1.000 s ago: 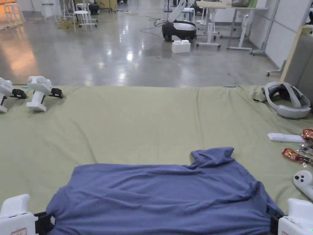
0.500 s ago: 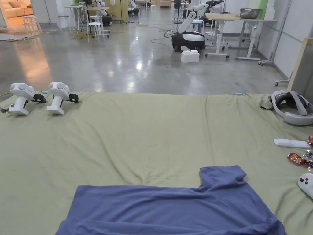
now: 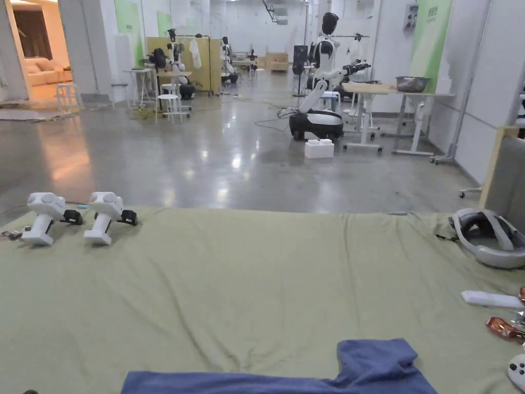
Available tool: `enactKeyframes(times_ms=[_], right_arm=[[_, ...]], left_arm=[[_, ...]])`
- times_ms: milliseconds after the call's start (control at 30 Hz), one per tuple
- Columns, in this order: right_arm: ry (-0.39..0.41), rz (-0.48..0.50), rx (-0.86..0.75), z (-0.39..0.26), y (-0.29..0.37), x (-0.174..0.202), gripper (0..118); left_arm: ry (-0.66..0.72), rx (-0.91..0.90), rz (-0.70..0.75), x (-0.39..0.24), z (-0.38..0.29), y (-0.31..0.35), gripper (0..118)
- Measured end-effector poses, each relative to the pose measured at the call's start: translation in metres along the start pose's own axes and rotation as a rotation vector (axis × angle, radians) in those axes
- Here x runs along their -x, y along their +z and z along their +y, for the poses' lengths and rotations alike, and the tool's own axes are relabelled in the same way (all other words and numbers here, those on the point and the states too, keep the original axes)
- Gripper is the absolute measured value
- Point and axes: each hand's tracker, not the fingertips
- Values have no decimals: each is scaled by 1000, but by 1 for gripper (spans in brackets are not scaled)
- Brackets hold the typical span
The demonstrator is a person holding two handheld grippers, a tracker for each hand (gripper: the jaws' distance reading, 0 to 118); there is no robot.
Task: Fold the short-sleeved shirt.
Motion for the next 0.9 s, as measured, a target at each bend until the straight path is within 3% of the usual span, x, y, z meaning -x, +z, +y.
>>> enactKeyframes(times_ms=[167, 267, 300, 367, 400, 433, 467, 567, 900], right_arm=[[257, 32, -220, 9, 49, 82, 87], [301, 97, -249, 4, 66, 116, 87], [293, 113, -249, 6, 67, 110, 84], [302, 129, -245, 4, 73, 120, 69], [326, 127, -238, 2, 74, 125, 45], [371, 118, -230, -1, 72, 117, 28], [397, 99, -242, -4, 72, 118, 15], [415, 96, -235, -4, 72, 119, 8], [464, 65, -219, 0, 56, 120, 3]], left_arm=[[-155, -218, 59, -53, 30, 37, 95], [-195, -230, 41, -78, 28, 47, 94], [-206, -220, 18, -81, 28, 47, 86], [-219, -201, -39, -86, 26, 48, 57], [-212, -188, -39, -87, 26, 48, 22], [-202, -168, -47, -85, 25, 47, 8], [-190, -155, -51, -84, 24, 47, 8], [-169, -143, -77, -84, 22, 47, 2], [-89, -52, -108, -81, 12, 39, 1]])
